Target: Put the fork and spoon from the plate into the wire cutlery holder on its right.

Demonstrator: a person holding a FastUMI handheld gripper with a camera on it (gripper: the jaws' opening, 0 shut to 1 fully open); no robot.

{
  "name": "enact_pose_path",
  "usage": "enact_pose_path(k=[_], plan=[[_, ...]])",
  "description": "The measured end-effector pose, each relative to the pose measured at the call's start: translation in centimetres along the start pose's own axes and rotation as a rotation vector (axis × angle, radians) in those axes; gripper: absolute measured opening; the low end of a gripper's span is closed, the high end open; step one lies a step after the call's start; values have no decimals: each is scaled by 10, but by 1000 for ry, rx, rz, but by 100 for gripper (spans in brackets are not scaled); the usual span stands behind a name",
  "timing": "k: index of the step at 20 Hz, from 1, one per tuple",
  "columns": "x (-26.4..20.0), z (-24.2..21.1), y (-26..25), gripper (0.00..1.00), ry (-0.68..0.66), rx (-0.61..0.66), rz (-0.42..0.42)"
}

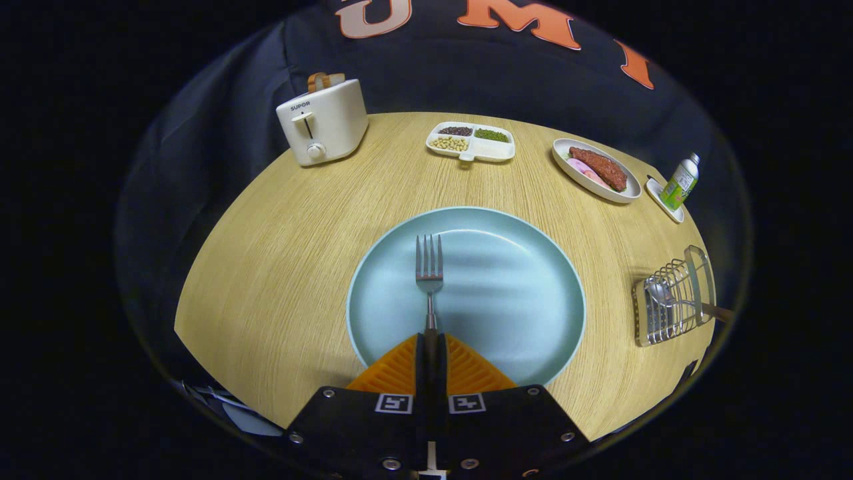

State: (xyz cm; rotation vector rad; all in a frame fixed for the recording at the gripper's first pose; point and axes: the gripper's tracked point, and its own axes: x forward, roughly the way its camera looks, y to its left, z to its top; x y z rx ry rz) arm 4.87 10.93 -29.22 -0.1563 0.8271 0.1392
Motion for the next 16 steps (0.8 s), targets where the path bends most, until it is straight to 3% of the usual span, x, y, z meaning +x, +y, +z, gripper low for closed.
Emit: enact_pose_path(k=[10,16], plan=[[-69,20,-54,5,52,13,63],[-109,29,-117,5,114,-58,38]])
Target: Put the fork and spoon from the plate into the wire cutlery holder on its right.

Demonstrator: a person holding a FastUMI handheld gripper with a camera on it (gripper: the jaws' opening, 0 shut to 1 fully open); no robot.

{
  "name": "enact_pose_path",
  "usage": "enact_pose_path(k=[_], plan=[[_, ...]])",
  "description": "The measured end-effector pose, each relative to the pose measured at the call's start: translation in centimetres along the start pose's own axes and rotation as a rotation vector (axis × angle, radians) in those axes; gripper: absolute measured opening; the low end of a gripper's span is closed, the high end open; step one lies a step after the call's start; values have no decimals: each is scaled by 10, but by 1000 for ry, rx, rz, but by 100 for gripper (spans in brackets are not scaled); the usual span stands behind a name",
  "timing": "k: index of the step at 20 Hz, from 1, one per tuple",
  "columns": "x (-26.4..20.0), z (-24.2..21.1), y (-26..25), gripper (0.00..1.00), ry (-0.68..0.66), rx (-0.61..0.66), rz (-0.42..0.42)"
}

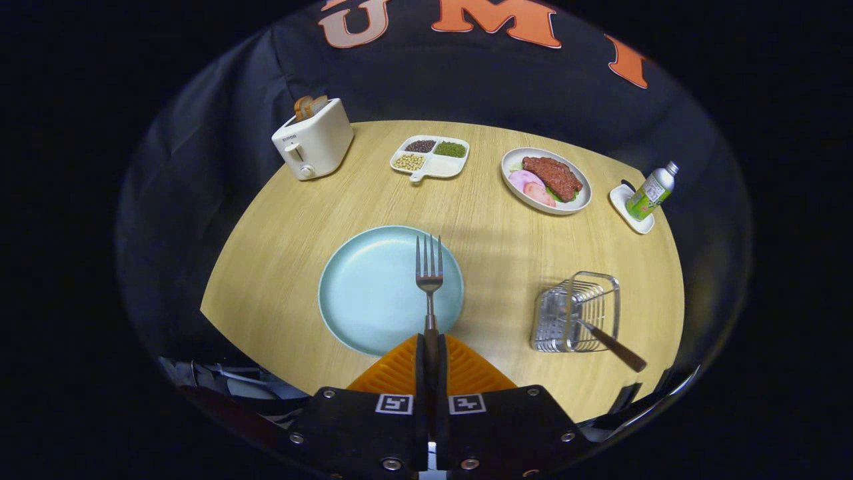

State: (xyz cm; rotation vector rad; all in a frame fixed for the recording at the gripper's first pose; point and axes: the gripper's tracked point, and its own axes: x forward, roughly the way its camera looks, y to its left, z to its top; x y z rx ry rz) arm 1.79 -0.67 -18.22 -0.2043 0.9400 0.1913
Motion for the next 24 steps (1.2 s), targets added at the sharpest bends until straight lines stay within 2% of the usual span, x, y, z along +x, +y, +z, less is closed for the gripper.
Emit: enact_pose_path(k=[8,13,20,24], plan=[[-44,-17,-82,5,141,-99,-42],[-56,-24,-125,5,242,-132,-64],[-41,-36,-161,5,381,-135,-82],[-22,-31,-165,5,439,-159,-74]])
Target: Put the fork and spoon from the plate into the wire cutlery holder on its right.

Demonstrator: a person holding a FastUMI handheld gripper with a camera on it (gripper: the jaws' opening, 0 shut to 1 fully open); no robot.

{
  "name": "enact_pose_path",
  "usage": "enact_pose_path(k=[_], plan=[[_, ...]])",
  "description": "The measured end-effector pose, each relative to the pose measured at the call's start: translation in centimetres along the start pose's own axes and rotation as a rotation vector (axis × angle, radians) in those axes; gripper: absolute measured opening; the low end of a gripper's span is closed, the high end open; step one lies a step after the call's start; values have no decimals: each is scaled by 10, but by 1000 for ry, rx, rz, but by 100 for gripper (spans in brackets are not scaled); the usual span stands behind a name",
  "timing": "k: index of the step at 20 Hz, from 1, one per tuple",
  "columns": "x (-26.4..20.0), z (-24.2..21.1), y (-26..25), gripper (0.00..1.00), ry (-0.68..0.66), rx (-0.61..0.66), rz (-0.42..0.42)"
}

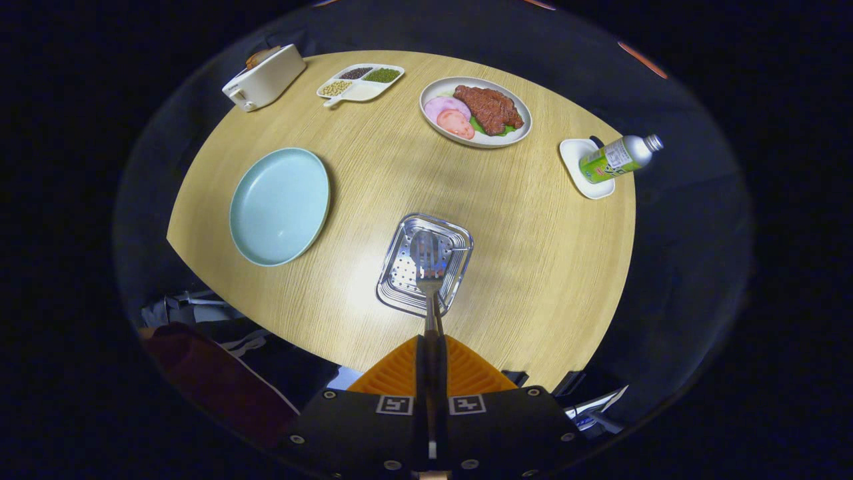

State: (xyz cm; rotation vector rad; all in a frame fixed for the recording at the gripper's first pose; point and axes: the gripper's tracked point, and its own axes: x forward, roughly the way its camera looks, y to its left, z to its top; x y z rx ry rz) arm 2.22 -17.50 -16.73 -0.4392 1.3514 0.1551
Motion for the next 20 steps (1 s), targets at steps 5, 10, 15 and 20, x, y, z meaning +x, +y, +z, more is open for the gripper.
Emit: enact_pose_path(k=[5,10,15,20], plan=[[16,10,7,5,65,-51,5],[33,21,16,5,84,-82,-21],[31,21,16,9,64,-47,-12],[19,19,11,21,2,4,-7]])
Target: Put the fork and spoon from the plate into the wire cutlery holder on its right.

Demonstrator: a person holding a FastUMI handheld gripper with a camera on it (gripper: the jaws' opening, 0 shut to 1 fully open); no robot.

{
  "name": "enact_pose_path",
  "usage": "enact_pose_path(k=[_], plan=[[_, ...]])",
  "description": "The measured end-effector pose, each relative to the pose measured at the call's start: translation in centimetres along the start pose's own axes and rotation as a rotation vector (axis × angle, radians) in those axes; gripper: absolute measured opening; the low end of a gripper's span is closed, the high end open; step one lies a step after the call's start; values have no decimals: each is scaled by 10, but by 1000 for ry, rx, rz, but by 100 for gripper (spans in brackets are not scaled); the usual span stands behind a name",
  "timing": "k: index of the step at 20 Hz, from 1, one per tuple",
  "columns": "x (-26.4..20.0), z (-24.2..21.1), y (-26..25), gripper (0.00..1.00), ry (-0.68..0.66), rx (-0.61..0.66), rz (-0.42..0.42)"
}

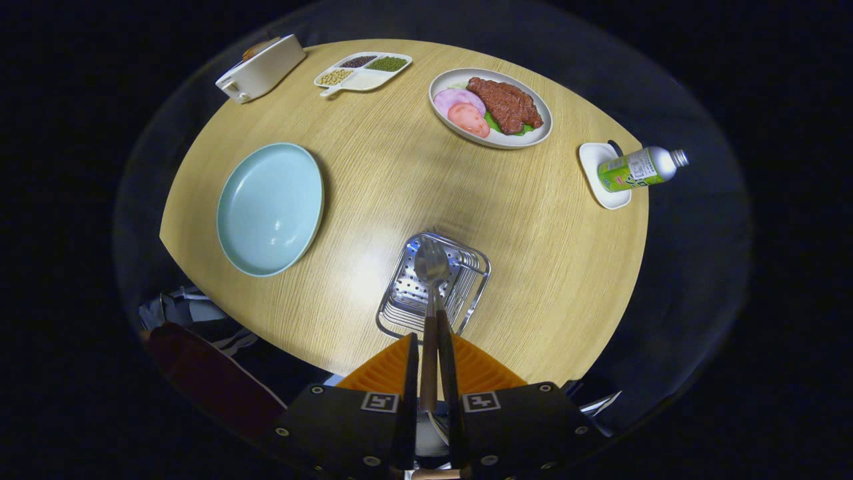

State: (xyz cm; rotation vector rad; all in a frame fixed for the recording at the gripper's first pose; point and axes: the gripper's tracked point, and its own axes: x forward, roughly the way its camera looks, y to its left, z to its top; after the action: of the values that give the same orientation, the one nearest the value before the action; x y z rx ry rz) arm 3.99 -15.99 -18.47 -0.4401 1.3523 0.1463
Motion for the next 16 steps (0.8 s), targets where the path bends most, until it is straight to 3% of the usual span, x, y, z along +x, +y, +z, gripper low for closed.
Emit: enact_pose_path(k=[3,8,10,13,16], plan=[[-11,4,-8,33,-73,52,9],[-36,20,-6,89,-255,136,35],[-51,30,-2,99,-348,178,53],[-89,46,-1,99,-530,248,97],[-132,54,-19,99,-724,298,72]])
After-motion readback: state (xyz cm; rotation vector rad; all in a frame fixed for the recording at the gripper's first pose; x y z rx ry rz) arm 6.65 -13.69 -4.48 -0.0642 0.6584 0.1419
